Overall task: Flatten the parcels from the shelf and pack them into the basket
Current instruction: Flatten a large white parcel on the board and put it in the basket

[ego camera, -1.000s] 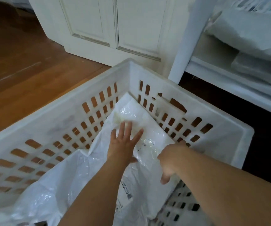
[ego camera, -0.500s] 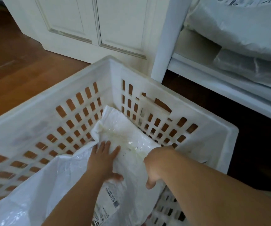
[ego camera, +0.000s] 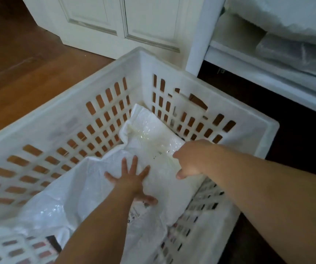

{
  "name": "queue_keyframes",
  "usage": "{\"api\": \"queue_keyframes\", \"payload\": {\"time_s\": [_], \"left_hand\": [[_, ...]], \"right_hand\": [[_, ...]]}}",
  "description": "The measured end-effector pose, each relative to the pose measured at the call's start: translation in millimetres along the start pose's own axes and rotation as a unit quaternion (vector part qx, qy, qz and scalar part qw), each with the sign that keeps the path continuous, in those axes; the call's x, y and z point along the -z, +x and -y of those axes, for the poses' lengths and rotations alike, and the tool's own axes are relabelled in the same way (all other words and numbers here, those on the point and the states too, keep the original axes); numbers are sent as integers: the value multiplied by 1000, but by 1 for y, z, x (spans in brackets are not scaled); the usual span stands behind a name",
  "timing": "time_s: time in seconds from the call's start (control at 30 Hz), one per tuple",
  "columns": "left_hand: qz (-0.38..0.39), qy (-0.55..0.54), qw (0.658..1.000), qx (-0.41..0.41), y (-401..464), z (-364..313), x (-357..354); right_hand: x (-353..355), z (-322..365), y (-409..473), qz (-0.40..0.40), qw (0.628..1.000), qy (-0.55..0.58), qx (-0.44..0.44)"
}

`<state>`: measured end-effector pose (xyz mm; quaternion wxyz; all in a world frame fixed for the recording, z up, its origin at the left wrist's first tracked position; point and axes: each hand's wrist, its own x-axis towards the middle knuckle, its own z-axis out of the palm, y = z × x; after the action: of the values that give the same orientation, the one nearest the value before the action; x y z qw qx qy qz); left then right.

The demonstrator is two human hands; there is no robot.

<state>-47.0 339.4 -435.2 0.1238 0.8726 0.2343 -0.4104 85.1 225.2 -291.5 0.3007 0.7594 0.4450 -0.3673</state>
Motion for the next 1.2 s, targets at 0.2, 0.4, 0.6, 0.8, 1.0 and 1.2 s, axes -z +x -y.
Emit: {"api": "queue_keyframes", "payload": {"time_s": [0.2, 0.4, 0.6, 0.8, 1.0, 1.2], "left_hand": [[-47, -43, 997, -42, -69, -18, 103], [-207, -29, 969, -130, -158, -77, 163], [-239, 6, 946, -219, -248, -152, 186], [-251, -60, 902, -345, -332, -247, 182], [-308, -28, 853, -421, -372, -329, 183], [-217, -241, 854, -406, -381, -366, 181]], "right_hand": [[7, -15, -70, -102, 995, 8, -12], [-8, -38, -180, -218, 974, 35, -42], [-78, -73, -285, -288, 948, 76, -110], [-177, -125, -385, -438, 862, 93, -239], [-232, -181, -464, -474, 773, -15, -422], [-238, -232, -477, -246, 811, -4, -531]]}}
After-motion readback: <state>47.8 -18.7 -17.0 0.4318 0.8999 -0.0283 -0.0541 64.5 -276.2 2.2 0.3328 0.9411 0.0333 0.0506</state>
